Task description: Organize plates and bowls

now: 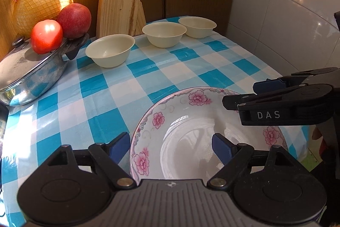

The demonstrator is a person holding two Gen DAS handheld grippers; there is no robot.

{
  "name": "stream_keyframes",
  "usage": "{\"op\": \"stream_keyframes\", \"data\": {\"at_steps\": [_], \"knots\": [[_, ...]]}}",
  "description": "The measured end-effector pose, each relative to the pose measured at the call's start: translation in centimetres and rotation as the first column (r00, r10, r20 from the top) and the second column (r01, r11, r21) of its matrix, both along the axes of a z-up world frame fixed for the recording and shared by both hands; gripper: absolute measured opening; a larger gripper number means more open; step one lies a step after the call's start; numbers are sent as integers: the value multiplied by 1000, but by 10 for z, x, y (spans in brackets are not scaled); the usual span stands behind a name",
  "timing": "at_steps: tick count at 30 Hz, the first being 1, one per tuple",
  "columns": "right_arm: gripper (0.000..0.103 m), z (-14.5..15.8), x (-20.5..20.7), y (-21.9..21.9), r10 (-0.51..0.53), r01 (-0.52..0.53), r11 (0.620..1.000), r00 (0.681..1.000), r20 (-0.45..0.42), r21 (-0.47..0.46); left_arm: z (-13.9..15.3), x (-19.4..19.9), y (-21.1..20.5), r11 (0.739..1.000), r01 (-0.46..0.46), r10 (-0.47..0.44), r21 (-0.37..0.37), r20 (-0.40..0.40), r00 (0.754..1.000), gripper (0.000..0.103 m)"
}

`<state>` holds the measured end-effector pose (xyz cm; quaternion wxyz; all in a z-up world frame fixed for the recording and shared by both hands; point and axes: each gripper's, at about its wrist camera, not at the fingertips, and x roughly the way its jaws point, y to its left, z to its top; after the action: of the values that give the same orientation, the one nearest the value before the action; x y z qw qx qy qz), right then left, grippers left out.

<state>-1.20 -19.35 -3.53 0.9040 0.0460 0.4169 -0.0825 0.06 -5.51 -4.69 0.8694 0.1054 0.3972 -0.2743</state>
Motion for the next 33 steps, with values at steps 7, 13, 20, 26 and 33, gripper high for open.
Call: {"op": "stream_keyframes", "data": {"at_steps": [7, 13, 20, 26, 33], "knots": [[69, -1, -7, 11, 62, -61, 997, 998, -21, 49, 3, 5, 11, 999, -36, 36, -23, -21, 999, 78], [72, 6, -5, 11, 54, -54, 997, 998, 14, 52, 15, 18, 15, 996, -78, 78, -49, -1, 997, 79], [72, 15, 21, 0, 30, -32, 998, 999, 45, 49, 20, 62, 17, 976, -205, 201, -70, -64, 977, 79], [73, 20, 55, -8, 27, -28, 999, 998, 52, 17, 26, 100, 12, 953, -300, 299, -52, -16, 954, 79], [73, 18, 113, -17, 10, -13, 997, 999, 42, 79, 19, 154, 17, 898, -436, 432, -64, -68, 899, 79]]}}
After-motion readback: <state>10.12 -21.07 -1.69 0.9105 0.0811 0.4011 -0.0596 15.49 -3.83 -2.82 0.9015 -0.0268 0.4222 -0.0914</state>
